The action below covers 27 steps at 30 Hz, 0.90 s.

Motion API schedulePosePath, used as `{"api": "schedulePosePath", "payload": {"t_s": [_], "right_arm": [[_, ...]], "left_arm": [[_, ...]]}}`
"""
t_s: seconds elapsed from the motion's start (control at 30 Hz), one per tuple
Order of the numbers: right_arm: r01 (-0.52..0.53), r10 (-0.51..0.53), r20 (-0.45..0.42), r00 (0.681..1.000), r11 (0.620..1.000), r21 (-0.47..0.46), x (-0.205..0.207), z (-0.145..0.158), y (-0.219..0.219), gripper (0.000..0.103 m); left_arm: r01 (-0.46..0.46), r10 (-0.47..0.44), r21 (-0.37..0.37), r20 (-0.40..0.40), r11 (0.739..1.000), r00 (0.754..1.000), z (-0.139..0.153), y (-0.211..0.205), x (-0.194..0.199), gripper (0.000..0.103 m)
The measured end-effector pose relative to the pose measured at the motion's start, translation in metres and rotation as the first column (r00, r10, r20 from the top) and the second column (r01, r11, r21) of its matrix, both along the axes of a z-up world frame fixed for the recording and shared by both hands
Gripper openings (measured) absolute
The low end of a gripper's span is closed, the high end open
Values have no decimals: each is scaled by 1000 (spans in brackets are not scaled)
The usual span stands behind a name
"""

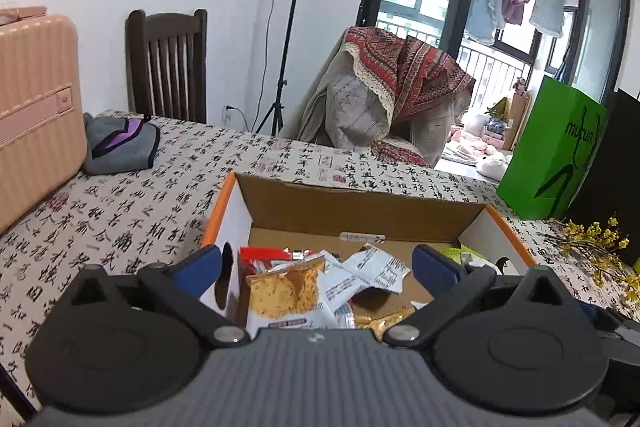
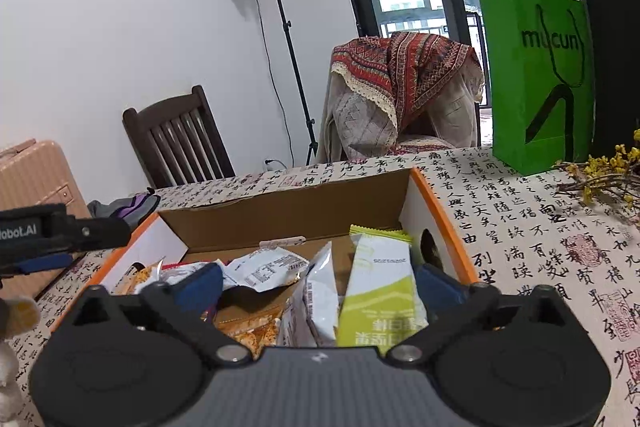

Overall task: Organize snacks
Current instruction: 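Move both open tools back to the snacks beside the box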

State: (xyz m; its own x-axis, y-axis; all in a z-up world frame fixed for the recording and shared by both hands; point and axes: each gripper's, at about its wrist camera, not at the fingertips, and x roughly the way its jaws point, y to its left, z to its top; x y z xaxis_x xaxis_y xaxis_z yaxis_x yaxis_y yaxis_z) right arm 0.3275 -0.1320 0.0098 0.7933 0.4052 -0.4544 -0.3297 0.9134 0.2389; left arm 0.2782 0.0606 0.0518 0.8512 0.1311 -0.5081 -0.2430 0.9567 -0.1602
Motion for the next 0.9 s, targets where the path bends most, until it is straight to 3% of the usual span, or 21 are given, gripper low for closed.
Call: {"api": "schedulePosePath", "payload": {"t_s": [0.6, 0.9], "right_arm": [[7, -7, 21, 1000, 1000, -17, -64, 15, -48, 103], [4, -4, 2, 1000, 1000, -27, -97, 6, -70, 103]], "left_arm": [[65, -65, -2, 65, 998, 996, 0, -5, -79, 103], [104, -104, 9, 40, 995, 994, -19, -4, -120, 103]]}}
